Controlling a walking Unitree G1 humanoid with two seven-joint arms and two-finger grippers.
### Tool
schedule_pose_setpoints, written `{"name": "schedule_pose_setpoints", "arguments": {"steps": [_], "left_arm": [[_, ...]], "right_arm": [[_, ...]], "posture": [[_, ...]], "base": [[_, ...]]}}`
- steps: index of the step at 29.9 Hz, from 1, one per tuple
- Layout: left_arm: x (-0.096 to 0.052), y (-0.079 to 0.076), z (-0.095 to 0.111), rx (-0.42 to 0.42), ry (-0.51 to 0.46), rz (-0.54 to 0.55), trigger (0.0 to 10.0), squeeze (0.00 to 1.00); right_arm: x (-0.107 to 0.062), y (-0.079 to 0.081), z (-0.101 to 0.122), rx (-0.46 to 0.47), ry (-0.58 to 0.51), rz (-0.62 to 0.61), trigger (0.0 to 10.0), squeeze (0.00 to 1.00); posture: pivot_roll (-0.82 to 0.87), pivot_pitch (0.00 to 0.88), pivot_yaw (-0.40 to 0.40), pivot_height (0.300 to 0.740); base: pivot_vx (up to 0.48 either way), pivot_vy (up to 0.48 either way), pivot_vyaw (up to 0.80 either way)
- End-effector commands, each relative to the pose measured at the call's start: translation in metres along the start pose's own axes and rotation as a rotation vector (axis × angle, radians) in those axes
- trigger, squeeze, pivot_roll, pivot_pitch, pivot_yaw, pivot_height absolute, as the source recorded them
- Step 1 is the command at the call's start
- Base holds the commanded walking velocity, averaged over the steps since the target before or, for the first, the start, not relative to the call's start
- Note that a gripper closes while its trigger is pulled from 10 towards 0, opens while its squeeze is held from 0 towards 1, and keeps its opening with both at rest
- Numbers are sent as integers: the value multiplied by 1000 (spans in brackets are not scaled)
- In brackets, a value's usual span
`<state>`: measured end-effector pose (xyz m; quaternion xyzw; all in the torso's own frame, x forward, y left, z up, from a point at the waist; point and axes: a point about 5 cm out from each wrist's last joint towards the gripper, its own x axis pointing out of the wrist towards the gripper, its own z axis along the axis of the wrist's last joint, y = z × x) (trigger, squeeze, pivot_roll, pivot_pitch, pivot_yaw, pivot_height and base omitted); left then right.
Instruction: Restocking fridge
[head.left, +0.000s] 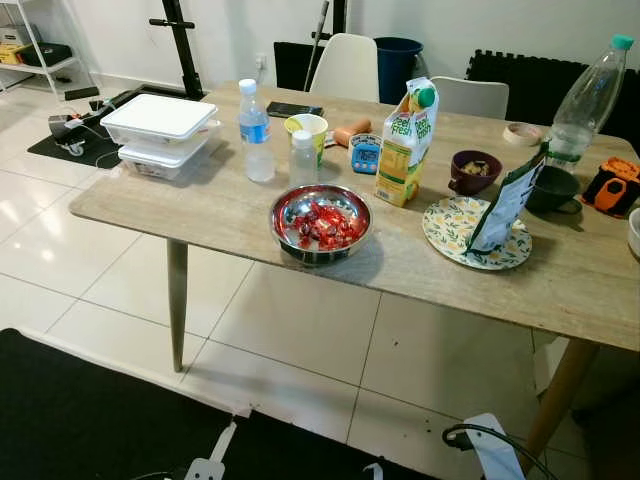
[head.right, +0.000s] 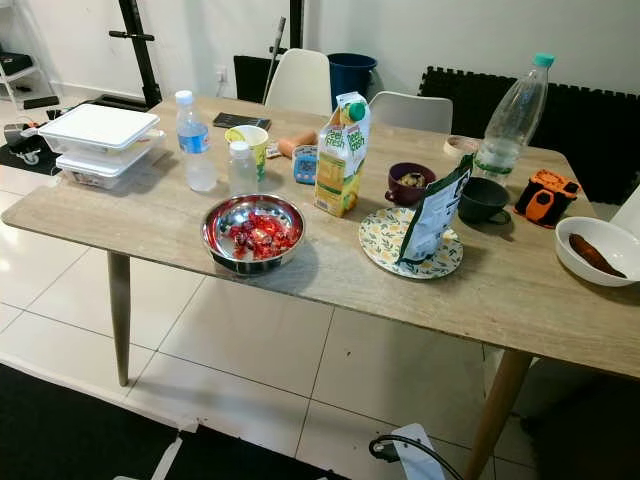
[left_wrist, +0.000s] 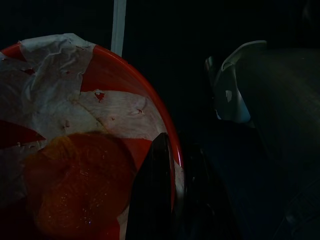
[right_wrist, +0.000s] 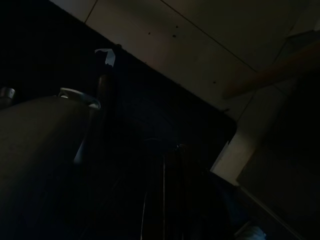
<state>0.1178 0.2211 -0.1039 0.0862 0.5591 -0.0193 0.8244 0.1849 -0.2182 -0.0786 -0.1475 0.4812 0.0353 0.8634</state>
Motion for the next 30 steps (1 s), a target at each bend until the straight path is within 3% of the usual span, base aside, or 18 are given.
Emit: {"name": "schedule_pose_setpoints", "arguments": {"steps": [1, 30], "left_arm": [[0, -13, -7, 7, 21, -37, 10000, 0], [0, -12, -7, 13, 24, -37, 10000, 0]], "right_arm": [[-1, -2, -8, 8, 26, -5, 10000, 0], [-1, -1, -10, -6, 35, -1, 10000, 0]], "posture": [[-40, 84, -38, 740], [-40, 82, -37, 740]], "base": [[0, 0, 0], [0, 0, 0]]}}
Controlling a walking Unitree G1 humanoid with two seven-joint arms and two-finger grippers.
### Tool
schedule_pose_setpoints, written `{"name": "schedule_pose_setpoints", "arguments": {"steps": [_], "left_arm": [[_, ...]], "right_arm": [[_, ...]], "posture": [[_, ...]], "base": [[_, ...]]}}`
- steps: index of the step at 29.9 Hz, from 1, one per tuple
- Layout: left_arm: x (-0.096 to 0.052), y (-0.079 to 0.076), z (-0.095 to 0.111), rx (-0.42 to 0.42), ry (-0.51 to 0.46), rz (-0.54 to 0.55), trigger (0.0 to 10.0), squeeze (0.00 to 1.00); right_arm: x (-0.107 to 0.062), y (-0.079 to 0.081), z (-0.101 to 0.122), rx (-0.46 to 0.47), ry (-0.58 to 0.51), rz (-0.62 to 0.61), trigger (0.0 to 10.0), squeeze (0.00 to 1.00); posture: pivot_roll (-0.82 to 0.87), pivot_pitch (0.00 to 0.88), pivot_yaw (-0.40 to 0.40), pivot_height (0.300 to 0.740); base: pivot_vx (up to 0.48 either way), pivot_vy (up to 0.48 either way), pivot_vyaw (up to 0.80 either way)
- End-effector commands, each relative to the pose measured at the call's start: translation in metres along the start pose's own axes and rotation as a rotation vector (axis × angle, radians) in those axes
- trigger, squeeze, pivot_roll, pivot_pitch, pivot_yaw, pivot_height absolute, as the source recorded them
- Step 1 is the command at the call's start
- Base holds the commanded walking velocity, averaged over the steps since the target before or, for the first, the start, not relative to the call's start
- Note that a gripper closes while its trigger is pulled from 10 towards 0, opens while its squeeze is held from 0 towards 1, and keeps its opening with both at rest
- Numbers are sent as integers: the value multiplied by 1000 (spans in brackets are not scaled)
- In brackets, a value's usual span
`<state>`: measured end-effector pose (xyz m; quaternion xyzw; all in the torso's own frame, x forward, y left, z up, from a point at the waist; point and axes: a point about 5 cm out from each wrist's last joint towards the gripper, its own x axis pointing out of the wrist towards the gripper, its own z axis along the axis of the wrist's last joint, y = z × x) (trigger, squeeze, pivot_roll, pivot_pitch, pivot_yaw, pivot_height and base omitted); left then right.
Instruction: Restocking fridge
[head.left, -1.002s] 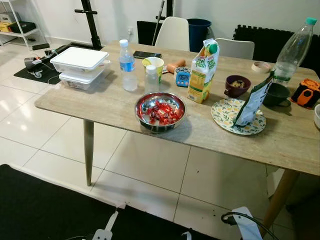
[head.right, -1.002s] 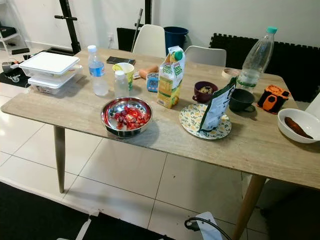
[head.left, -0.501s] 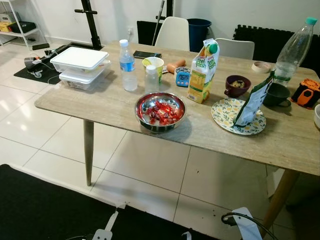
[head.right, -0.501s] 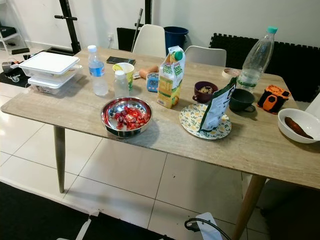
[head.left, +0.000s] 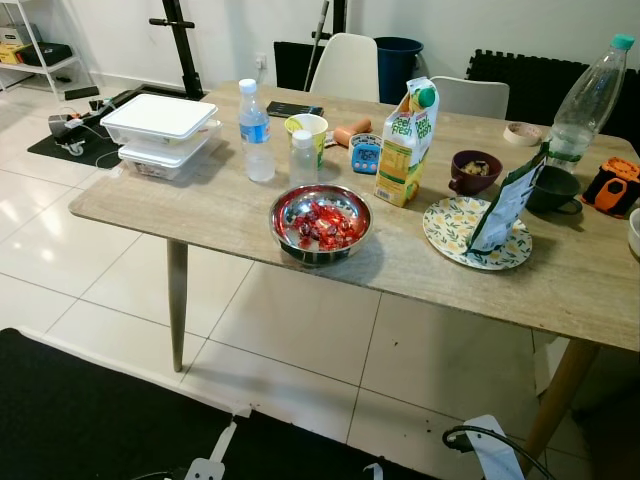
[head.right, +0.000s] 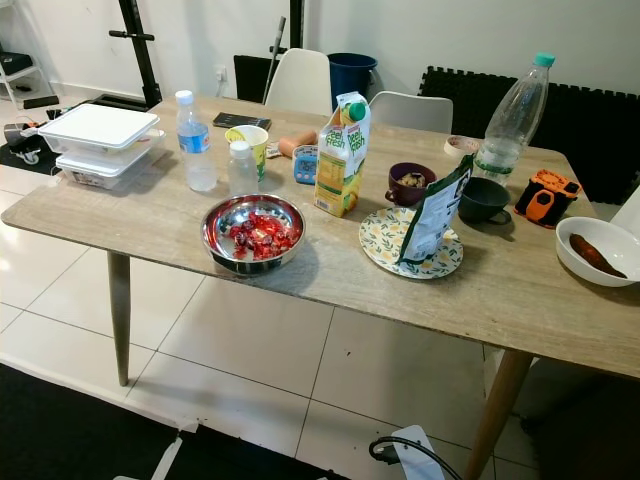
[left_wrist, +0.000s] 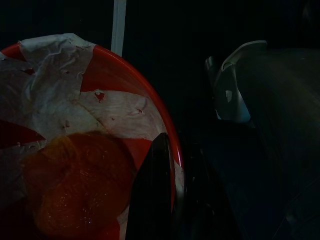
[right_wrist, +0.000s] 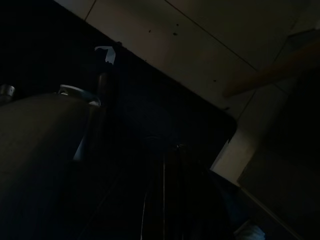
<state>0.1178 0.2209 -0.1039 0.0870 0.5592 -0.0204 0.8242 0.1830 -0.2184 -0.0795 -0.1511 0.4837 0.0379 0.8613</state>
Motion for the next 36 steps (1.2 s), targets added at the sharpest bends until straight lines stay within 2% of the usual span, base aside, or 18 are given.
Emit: {"name": "schedule_pose_setpoints", "arguments": {"steps": [1, 36], "left_arm": [[0, -12, -8, 12, 24, -36, 10000, 0], [0, -14, -9, 7, 25, -41, 10000, 0]], "right_arm": [[-1, -2, -9, 2, 30, -3, 10000, 0], [-2, -1, -13, -13, 41, 0, 10000, 0]], "posture": [[-40, 81, -37, 740], [-44, 82, -39, 740]], "base": [[0, 0, 0], [0, 0, 0]]}}
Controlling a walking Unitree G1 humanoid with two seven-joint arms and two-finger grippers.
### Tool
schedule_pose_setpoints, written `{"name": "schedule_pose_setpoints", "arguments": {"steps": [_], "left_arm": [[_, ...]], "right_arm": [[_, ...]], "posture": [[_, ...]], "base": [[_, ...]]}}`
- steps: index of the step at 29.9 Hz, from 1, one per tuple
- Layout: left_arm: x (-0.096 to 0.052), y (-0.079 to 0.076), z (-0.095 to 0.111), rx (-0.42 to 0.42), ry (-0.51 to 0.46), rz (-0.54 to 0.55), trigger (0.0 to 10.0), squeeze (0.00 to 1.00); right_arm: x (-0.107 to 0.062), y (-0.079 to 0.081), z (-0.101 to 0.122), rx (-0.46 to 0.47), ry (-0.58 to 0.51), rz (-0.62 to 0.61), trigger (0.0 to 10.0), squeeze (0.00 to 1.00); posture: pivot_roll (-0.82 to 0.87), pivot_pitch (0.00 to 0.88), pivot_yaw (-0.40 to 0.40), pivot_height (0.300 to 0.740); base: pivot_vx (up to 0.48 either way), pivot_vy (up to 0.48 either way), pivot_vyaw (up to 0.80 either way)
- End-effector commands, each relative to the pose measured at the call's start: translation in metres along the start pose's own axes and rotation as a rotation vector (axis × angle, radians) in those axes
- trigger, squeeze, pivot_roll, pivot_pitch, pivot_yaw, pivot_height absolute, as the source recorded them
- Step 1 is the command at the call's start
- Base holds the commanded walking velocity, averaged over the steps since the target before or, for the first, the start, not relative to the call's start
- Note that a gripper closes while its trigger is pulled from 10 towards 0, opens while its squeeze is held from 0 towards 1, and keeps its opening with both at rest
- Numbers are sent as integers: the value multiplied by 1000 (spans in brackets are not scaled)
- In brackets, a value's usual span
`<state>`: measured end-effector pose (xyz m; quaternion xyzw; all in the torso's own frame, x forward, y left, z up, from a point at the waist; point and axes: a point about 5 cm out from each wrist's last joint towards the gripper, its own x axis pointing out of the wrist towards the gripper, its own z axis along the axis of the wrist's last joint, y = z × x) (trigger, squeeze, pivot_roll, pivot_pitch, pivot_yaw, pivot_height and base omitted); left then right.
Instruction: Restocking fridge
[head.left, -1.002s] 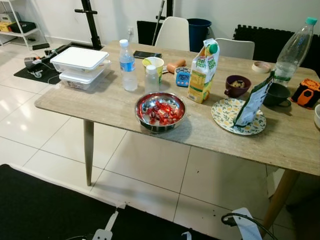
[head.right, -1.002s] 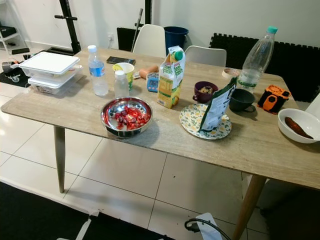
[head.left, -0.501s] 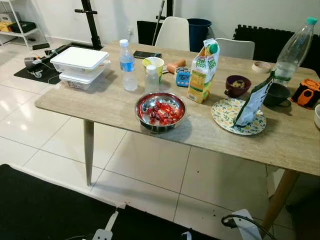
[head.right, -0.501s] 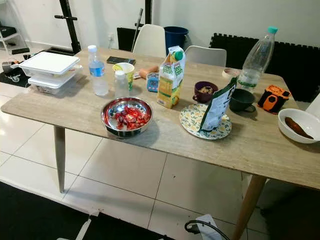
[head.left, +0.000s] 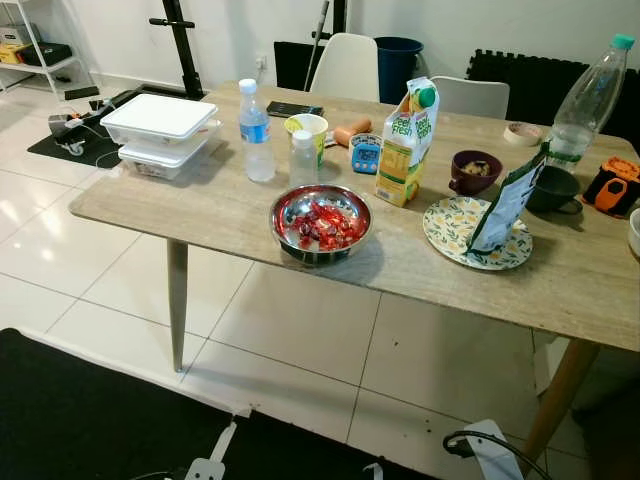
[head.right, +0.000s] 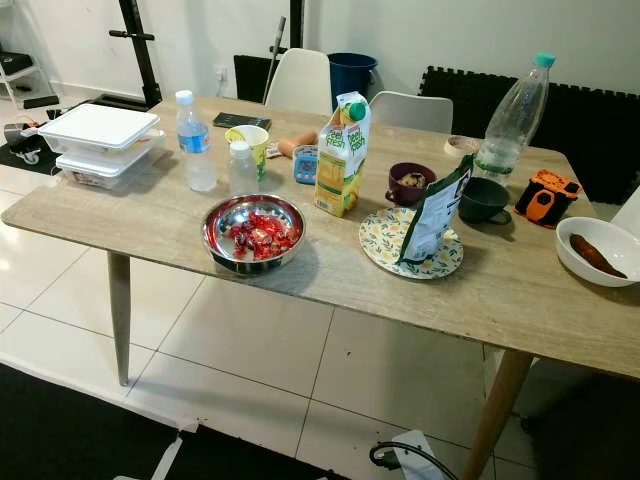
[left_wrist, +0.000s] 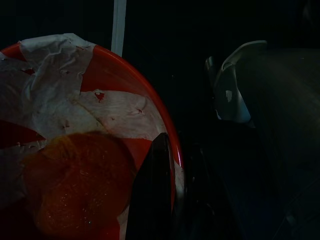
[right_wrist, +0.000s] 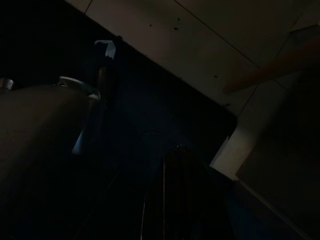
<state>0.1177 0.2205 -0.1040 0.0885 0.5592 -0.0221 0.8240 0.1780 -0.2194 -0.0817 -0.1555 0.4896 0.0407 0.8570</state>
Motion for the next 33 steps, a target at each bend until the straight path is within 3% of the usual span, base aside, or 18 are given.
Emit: {"name": "schedule_pose_setpoints", "arguments": {"steps": [1, 33], "left_arm": [[0, -13, -9, 2, 25, -40, 10000, 0], [0, -14, -8, 1, 24, -43, 10000, 0]], "right_arm": [[-1, -1, -8, -2, 28, -2, 10000, 0], [-1, -1, -9, -6, 32, 0, 10000, 0]], "posture": [[-44, 81, -40, 740], [-44, 84, -40, 740]], "base": [[0, 0, 0], [0, 0, 0]]}}
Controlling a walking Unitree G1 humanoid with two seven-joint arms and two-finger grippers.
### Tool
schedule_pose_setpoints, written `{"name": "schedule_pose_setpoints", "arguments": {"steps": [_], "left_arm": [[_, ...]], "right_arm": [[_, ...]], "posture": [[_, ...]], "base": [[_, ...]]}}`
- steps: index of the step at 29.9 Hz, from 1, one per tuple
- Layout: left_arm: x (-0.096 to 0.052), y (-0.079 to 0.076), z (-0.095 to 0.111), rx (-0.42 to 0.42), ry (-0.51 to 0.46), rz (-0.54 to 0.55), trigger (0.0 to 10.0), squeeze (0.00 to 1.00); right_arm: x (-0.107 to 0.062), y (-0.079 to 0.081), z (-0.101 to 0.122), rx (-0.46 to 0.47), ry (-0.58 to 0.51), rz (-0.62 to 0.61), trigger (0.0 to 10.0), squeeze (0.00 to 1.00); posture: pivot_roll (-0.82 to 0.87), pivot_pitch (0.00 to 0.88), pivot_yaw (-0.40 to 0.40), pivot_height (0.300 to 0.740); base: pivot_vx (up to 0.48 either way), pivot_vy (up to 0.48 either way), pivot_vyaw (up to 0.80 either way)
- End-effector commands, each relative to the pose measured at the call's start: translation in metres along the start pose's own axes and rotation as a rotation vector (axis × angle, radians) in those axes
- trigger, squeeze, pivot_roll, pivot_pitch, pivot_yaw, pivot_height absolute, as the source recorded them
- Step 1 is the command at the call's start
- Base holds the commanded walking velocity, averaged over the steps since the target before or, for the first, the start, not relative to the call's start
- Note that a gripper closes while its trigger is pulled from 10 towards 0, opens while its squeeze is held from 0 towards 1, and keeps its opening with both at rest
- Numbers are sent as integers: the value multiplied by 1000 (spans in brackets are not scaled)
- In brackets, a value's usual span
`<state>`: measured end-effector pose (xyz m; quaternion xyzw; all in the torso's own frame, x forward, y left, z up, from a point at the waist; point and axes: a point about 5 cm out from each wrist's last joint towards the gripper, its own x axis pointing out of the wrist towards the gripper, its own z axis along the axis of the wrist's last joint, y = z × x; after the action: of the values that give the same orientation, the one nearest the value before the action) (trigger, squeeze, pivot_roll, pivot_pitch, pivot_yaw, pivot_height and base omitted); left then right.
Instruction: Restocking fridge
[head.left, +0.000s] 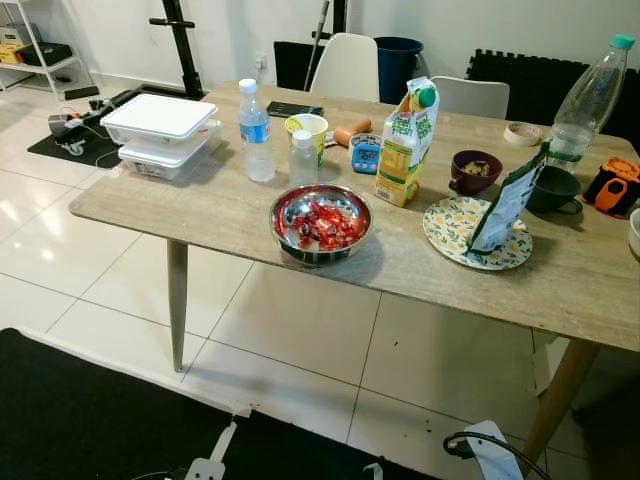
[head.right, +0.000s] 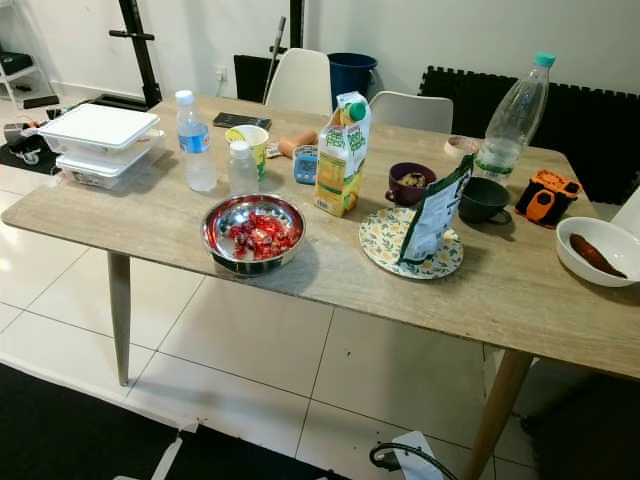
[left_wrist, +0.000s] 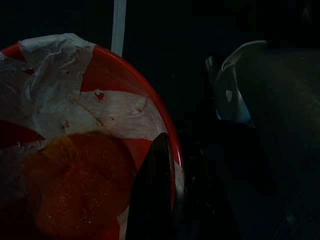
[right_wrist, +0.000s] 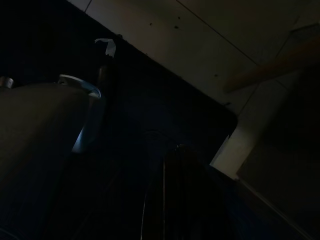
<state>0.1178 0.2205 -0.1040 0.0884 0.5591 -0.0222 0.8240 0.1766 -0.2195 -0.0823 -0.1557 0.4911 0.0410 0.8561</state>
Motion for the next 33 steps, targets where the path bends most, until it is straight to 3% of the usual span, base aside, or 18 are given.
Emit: {"name": "schedule_pose_setpoints", "arguments": {"steps": [1, 33], "left_arm": [[0, -14, -8, 1, 25, -43, 10000, 0], [0, -13, -7, 4, 24, -43, 10000, 0]], "right_arm": [[-1, -1, -8, -5, 28, -1, 10000, 0], [-2, -4, -12, -17, 39, -8, 10000, 0]], "posture": [[-44, 84, -40, 740], [-49, 88, -36, 740]], "base": [[0, 0, 0], [0, 0, 0]]}}
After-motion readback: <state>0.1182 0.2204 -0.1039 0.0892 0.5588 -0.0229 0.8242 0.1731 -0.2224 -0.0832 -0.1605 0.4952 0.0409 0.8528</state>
